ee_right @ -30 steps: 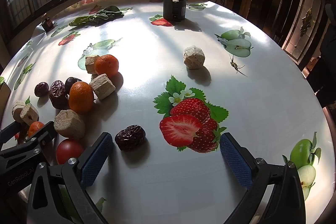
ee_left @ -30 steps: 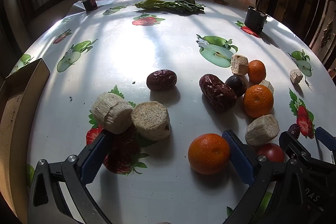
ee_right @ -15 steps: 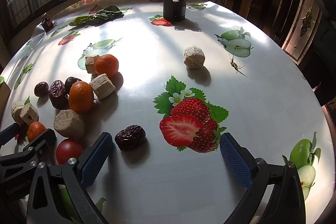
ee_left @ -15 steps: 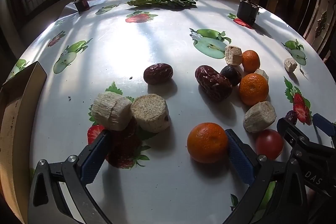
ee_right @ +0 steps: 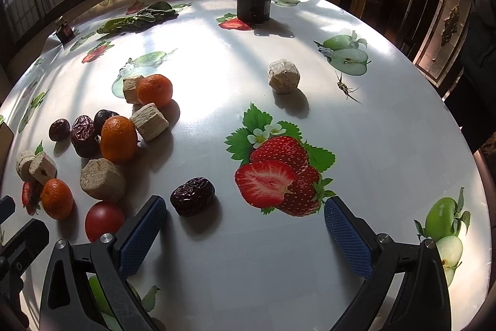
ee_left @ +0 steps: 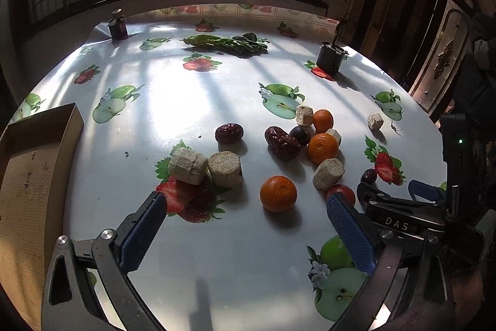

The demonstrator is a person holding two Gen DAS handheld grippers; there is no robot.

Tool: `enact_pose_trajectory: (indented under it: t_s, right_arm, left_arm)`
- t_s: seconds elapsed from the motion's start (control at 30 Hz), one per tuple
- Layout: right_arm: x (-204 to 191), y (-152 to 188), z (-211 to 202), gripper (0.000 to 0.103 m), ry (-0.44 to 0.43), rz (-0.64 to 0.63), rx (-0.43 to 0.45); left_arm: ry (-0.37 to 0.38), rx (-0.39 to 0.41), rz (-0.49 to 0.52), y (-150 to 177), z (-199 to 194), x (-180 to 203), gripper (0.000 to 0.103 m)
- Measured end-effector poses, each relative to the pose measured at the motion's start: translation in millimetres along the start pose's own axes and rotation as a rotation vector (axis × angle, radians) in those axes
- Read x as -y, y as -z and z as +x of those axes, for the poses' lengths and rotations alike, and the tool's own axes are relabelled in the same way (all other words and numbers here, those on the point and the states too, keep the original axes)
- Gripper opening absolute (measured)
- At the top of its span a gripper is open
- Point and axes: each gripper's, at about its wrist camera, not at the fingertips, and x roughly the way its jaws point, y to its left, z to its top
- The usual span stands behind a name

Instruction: Organize fruits

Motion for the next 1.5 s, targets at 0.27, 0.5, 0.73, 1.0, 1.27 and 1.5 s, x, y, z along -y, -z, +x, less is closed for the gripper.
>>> enact_pose_trajectory:
  t_s: [0.27,0.5,0.73,1.0,1.27,1.5]
  right_arm:
    - [-6.4,24.5,-71.2,0.102,-0.027,-0.01,0.221]
    - [-17.7,41.8,-117.2,0.102,-0.068,0.018,0.356]
    - [-25.1,51.2,-156.4,0.102,-0.073,0.028,0.495]
    - [-25.0,61.4,-136.6,0.102,-0.14,0.112,0.365]
    - [-27.5,65.9,-126.3,0.101,-0.144,0.118,0.33]
    - [-33.1,65.1,-123.6,0.1,-0.155,0.095,0.32]
  left_arm:
    - [-0.084,0.003,-0.078,12.1,-37.6,-27.3,0.101]
    - [-0.098,0.205,-0.042,14.1,-90.4,-38.3,0.099]
    - [-0.179,0.252,-0.019,15.9,-108.6,-36.3,0.099]
    - [-0.182,0.221,-0.04,16.8,-100.3,-46.8,0.099]
    - [-0.197,0.163,-0.008,21.0,-83.2,-46.7,0.099]
    - [-0.187,0.119,-0.01,23.6,-70.9,-49.2,0.099]
